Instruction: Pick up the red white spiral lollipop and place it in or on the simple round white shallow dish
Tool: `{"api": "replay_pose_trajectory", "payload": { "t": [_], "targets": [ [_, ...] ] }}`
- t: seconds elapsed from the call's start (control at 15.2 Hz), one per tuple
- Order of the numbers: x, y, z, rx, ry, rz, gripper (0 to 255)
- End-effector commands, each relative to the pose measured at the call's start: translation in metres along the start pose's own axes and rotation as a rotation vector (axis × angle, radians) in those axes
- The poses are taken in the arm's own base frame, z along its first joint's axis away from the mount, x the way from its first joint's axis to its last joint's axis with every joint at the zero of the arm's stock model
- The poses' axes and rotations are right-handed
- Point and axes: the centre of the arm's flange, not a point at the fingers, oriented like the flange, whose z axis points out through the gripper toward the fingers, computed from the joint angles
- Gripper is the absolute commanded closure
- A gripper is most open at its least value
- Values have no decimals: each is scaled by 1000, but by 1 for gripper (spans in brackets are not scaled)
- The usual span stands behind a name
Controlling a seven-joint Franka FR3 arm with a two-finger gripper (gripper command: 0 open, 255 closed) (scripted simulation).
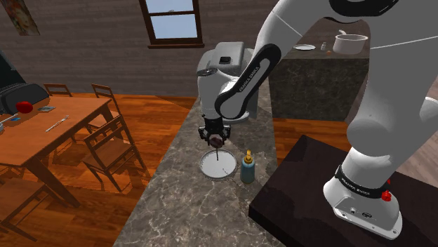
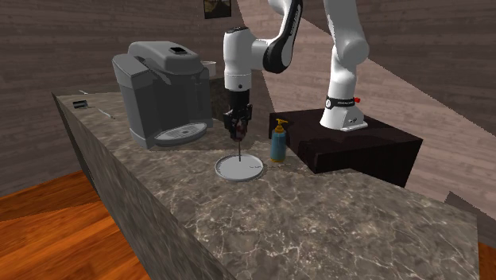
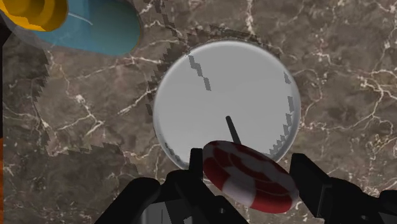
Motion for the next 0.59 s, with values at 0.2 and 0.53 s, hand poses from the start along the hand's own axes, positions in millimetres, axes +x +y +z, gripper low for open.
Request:
{"api": "replay_pose_trajectory", "payload": {
  "t": [0.2,0.53],
  "targets": [
    [0,0,0,0,0,0,0],
    [0,0,0,0,0,0,0]
  ]
}}
